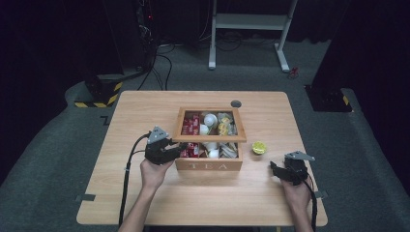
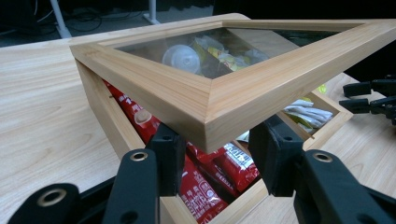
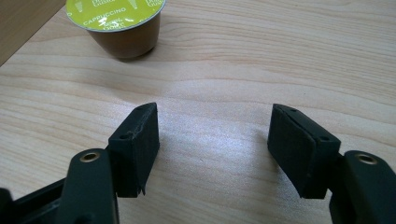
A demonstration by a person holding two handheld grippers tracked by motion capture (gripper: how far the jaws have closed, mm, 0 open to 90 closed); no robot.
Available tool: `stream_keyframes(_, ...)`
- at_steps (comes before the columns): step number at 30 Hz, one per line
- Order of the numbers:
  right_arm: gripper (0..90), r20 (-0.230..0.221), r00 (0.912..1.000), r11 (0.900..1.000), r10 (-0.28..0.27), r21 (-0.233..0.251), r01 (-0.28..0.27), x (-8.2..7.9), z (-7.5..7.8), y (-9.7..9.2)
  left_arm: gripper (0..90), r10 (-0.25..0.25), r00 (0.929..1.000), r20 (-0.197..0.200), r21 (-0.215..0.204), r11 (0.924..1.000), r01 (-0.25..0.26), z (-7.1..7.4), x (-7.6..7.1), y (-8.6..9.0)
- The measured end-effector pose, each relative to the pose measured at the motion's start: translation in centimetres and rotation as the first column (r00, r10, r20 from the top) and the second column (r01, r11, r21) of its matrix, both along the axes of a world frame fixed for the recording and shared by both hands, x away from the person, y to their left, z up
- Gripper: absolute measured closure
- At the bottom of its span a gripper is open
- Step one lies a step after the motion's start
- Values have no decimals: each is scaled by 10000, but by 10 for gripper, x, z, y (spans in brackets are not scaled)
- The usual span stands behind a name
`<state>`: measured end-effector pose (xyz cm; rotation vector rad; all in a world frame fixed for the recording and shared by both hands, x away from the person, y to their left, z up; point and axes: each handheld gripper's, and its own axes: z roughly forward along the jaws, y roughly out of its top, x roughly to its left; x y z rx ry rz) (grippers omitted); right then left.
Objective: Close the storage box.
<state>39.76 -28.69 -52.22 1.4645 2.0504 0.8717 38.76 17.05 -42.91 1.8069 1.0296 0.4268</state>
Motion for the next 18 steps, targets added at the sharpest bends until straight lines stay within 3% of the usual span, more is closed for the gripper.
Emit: stream_keyframes(18, 338, 15, 10000, 10000, 20, 8, -20, 0, 0, 1, 559, 107, 9999, -102, 333, 9994, -104, -15, -3, 0)
